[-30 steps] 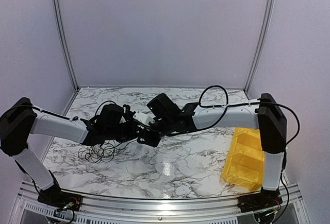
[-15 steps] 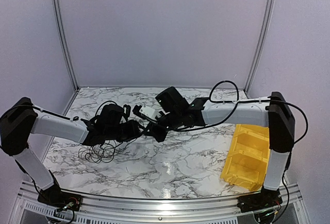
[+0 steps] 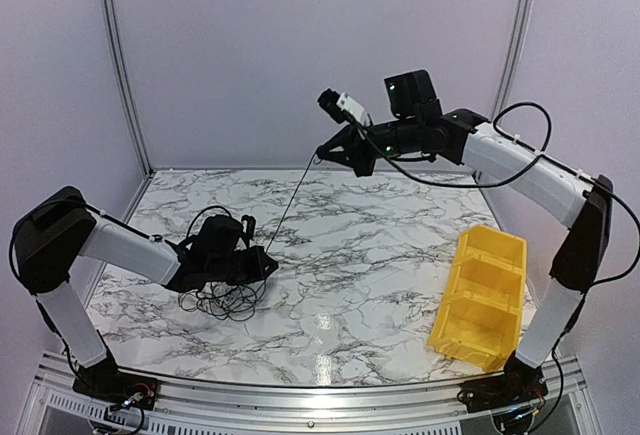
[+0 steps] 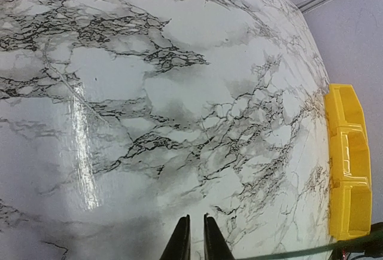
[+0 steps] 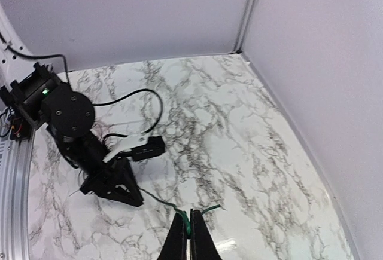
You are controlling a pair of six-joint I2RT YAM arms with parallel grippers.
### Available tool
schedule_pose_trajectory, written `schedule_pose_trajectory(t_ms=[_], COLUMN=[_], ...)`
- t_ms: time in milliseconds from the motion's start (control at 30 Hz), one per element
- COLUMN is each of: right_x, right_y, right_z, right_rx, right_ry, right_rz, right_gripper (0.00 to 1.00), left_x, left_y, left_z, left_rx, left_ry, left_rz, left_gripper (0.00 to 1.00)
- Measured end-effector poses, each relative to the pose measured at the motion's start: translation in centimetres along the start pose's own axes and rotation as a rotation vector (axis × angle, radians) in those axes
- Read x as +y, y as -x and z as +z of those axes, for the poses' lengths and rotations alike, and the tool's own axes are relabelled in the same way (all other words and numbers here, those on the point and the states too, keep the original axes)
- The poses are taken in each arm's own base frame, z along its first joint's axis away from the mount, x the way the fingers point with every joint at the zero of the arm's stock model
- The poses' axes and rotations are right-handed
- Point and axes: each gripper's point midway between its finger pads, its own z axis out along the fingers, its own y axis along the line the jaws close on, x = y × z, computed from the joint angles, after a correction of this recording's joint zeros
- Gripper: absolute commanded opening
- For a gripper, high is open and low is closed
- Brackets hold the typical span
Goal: Untangle the cables
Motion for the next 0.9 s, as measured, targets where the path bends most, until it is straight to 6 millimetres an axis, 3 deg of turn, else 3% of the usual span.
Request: schedule_pose_trajectory(t_ms=[167, 300, 433, 633, 767, 900], right_x=[-7.6, -11.4, -12.2, -13.8, -15.4, -16.3], right_y=[1.3, 3.1, 6.6, 11.2, 12.6, 12.8], right_z=[-5.6, -10.4, -14.7, -21.5, -25.7, -27.7], right_rx=[-0.070, -0.129, -0.207, -0.308, -0.349, -0.363], right_ry=[-0.143, -0.251, -0.317, -0.447, -0.546, -0.593], right_rz=[0.050, 0.053, 0.006, -0.080, -0.102, -0.099], right_gripper=[0.00, 0.00, 0.00, 0.00, 0.00, 0.00], left_x=[1.0, 1.3, 1.5, 1.9, 1.7, 1.6], left_y=[0.0, 0.1, -0.1, -1.2, -1.3, -1.3], left_z=[-0.1, 0.0, 0.6, 1.4, 1.4, 1.4], left_rx=[-0.006, -0.007, 0.015, 0.072, 0.081, 0.084], left_ry=[0.009, 0.001, -0.017, -0.035, -0.049, -0.055], left_rz=[-0.012, -0.030, -0.044, -0.073, -0.076, -0.080], left_gripper=[0.08, 0.09, 0.16, 0.18, 0.18, 0.20])
